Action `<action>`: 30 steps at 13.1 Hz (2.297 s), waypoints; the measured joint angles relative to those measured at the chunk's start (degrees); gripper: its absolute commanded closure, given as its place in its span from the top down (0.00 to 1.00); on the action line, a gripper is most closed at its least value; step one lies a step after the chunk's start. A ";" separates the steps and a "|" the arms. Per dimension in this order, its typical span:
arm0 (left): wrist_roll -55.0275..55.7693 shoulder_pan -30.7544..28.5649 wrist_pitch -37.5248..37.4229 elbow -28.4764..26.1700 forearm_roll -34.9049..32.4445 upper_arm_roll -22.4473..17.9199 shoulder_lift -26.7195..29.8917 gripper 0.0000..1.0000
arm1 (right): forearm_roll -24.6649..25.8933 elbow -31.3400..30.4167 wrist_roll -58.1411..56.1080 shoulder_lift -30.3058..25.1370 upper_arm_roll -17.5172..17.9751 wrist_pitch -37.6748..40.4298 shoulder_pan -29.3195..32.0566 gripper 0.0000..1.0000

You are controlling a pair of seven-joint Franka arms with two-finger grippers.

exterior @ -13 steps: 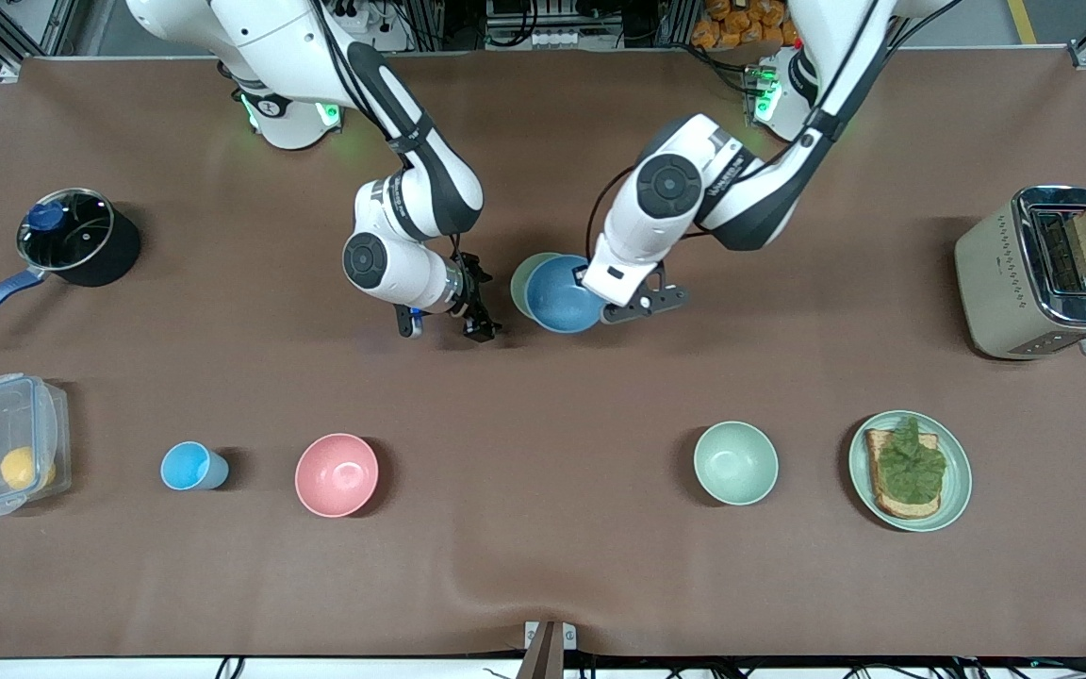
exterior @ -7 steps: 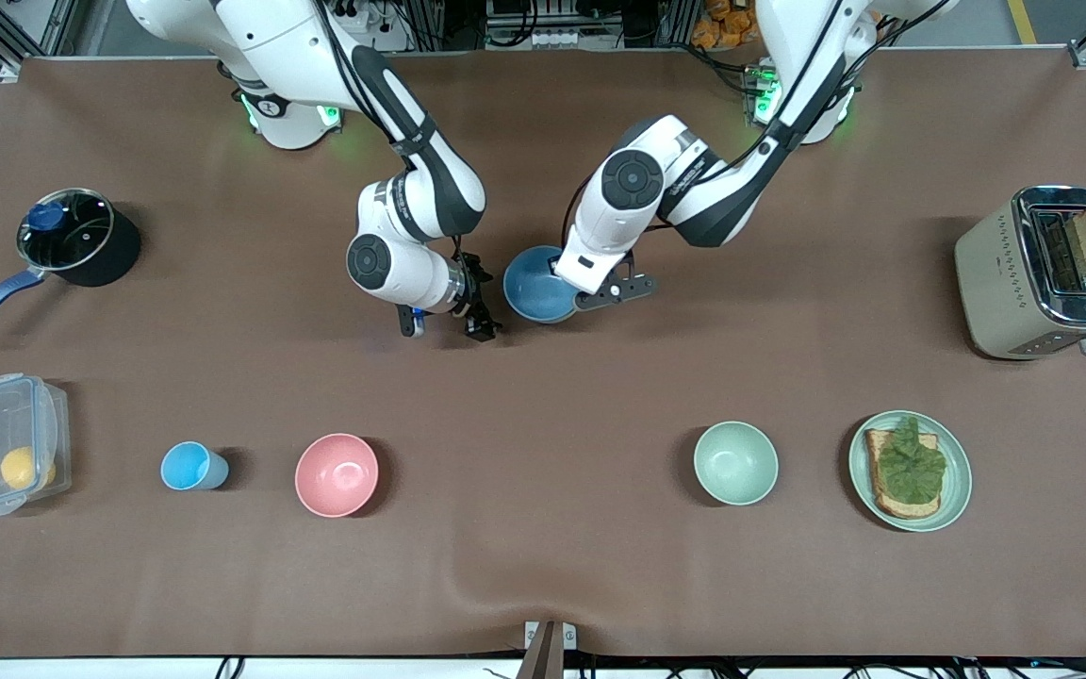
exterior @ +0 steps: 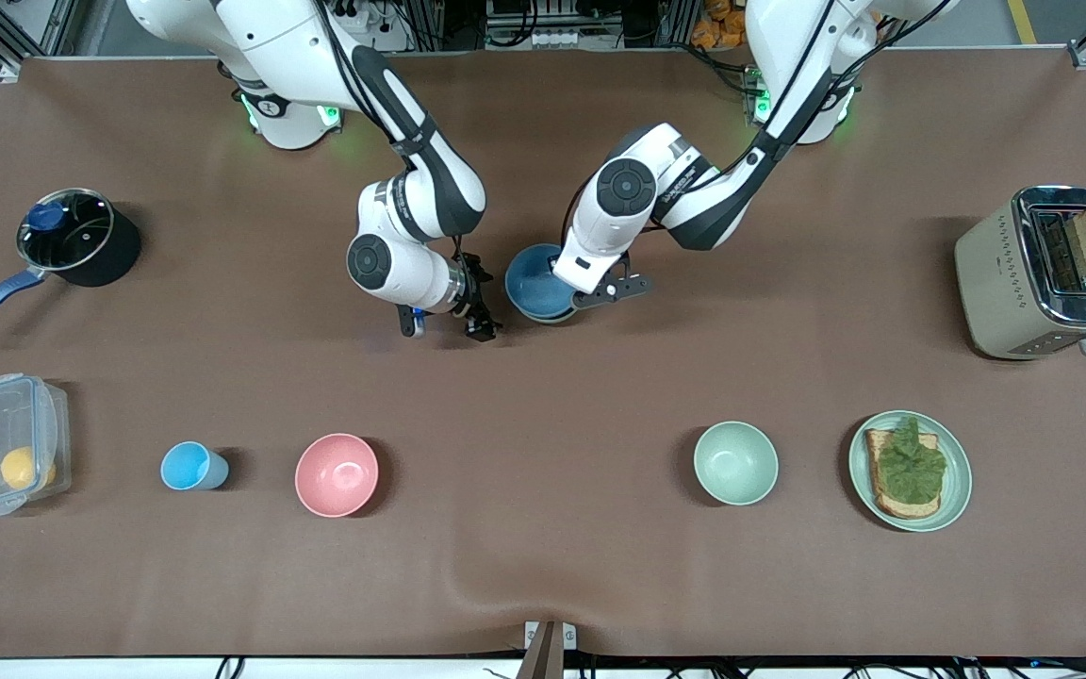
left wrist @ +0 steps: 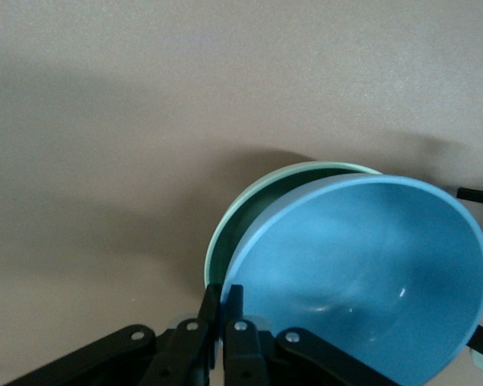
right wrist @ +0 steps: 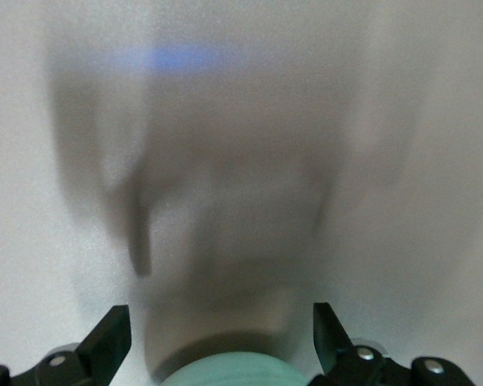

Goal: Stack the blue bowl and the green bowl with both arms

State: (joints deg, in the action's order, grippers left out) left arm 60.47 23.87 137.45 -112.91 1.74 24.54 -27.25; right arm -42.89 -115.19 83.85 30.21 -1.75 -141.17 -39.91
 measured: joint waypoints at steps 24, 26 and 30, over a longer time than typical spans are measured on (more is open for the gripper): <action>-20.91 -20.36 -22.49 11.81 0.00 -1.42 22.44 1.00 | 6.24 0.21 -1.88 -0.09 -1.82 5.11 0.33 1.00; -31.60 -25.42 -31.27 18.24 0.00 -1.58 22.36 1.00 | 8.28 0.34 -4.73 -0.72 -4.58 10.80 0.45 1.00; -39.73 -33.01 -43.09 26.62 0.00 -1.75 20.32 1.00 | 13.06 0.69 -16.00 -4.96 -13.37 24.82 0.72 1.00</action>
State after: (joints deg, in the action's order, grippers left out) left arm 20.74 -9.14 94.35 -86.29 1.73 22.79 -6.93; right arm -29.83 -114.50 67.85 25.25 -15.12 -116.35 -39.19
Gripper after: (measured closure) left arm 0.000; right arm 0.000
